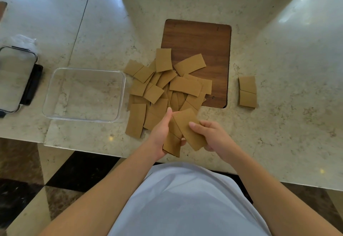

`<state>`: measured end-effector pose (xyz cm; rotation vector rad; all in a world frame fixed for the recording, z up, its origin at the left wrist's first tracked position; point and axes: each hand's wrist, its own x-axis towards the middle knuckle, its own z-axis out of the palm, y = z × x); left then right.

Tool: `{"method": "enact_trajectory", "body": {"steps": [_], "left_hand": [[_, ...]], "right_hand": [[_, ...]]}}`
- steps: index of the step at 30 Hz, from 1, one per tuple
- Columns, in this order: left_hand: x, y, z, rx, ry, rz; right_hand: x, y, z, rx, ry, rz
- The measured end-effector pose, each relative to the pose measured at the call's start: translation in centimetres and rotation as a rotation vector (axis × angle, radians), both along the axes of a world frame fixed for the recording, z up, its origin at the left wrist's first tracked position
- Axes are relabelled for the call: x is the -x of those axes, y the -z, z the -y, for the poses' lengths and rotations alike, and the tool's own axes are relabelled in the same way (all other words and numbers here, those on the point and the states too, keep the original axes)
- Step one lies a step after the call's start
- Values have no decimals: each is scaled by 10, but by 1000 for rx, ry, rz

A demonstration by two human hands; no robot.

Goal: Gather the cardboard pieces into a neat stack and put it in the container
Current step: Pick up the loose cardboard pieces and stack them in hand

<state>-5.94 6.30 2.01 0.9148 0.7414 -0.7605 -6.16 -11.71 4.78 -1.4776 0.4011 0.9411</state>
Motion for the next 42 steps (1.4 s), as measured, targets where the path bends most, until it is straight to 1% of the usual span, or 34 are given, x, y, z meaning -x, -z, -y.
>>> {"method": "enact_trajectory", "body": {"steps": [2,3,6,9,10,11,14,16,17,18,19,20,21,22,23,24,25,26,27,28,30,31,34,36,38,40,42], "left_hand": [[-2,-2,0,74,-27,42],[-3,-4,0,81,-33,62],[-5,-5,0,-12,-14,100],[-4,-4,-3,-70,-1,63],[-6,-4,-6,-72,7,39],[-8,-5,-10,-83,37,19],[-18,-6,-25,-87,239,-9],[-23,-10,-26,4,429,-20],[-24,-13,-23,93,513,-19],[-25,-16,-19,183,576,-4],[-25,-18,-16,249,597,20],[-25,-18,-14,292,559,41],[-25,-16,-14,332,475,49],[-26,-15,-15,388,365,33],[-27,-14,-16,447,252,8],[-29,-14,-17,484,153,-14],[-31,-13,-19,492,77,-24],[-34,-13,-21,478,21,-23],[-35,-13,-20,457,-20,-12],[-37,-14,-20,433,-57,-1],[-42,-14,-22,405,-137,12],[-44,-14,-22,409,-175,8],[-47,-9,-26,411,-225,3],[-48,-4,-28,383,-223,-7],[-50,0,-27,343,-230,-36],[-52,3,-26,299,-262,-78],[-54,8,-25,245,-291,-105]], "right_hand": [[-5,-3,-1,-10,25,17],[-7,-4,-2,7,17,68],[-8,-3,-8,145,-69,241],[-11,-5,-10,179,-138,246],[-15,-8,-6,173,-216,235],[-22,-13,-1,182,-350,221],[-46,-31,12,235,-854,147],[-61,-36,1,343,-1094,211],[-67,-35,-8,405,-1152,280],[-72,-34,-18,452,-1164,365],[-77,-32,-26,488,-1137,466],[-82,-29,-30,491,-1065,559],[-87,-25,-31,452,-940,604],[-94,-20,-29,378,-755,586],[-101,-15,-24,299,-535,527],[-110,-7,-20,281,-319,485],[-120,3,-17,361,-168,487],[-130,15,-18,516,-130,509],[-136,26,-19,675,-194,516],[-140,35,-22,806,-325,518],[-142,50,-33,966,-565,548],[-140,55,-36,1016,-614,592],[-141,62,-38,1098,-639,755],[-141,57,-38,1092,-643,853],[-140,50,-33,1078,-591,939],[-139,44,-26,1081,-526,948],[-139,33,-17,988,-362,806]]}}
